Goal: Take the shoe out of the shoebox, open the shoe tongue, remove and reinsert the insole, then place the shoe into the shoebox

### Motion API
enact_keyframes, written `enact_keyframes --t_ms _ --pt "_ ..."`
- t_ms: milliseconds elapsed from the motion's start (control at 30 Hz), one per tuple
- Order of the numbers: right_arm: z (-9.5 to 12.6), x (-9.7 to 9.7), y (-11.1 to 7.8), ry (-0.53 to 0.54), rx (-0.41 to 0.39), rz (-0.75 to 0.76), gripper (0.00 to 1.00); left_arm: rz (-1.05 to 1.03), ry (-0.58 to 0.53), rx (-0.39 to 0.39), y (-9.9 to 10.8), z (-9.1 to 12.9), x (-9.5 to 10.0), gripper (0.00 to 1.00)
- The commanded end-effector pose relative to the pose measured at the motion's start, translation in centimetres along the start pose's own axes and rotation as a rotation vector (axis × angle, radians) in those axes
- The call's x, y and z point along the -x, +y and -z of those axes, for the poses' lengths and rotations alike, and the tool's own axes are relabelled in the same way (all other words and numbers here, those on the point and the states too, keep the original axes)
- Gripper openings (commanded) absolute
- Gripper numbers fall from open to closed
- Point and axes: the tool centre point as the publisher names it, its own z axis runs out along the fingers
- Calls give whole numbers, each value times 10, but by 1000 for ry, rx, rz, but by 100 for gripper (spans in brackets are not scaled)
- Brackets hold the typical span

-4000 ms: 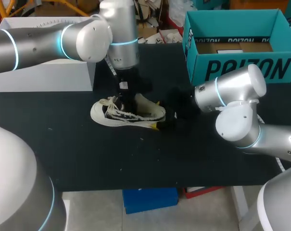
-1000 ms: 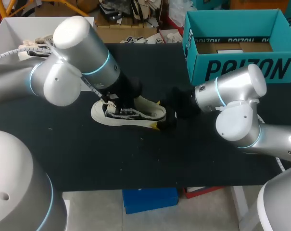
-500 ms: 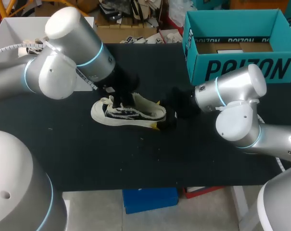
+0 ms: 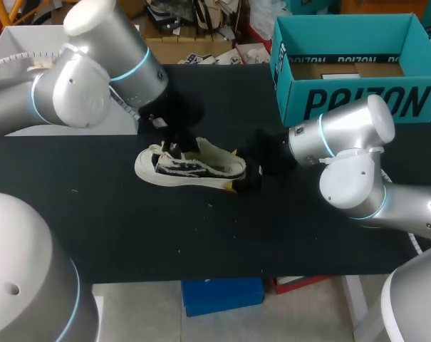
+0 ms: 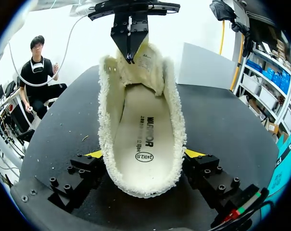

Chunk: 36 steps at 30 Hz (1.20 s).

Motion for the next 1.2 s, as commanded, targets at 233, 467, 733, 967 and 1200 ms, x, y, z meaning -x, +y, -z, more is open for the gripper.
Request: enact_keyframes --t_ms 233,467,733,967,1200 --pt "-2 0 -1 -1 -4 -1 0 -25 209 72 -21 22 19 0" --pt "-2 0 -1 -1 -4 -1 0 -9 322 130 -32 22 18 0" --pt "-2 0 -1 -1 -4 -1 0 18 429 194 -25 17 9 0" --pt "-2 0 -1 -1 -4 -1 0 -2 502 230 -13 8 4 0" --pt "-2 0 -1 -1 -4 -1 0 -103 532 207 -8 5 4 0"
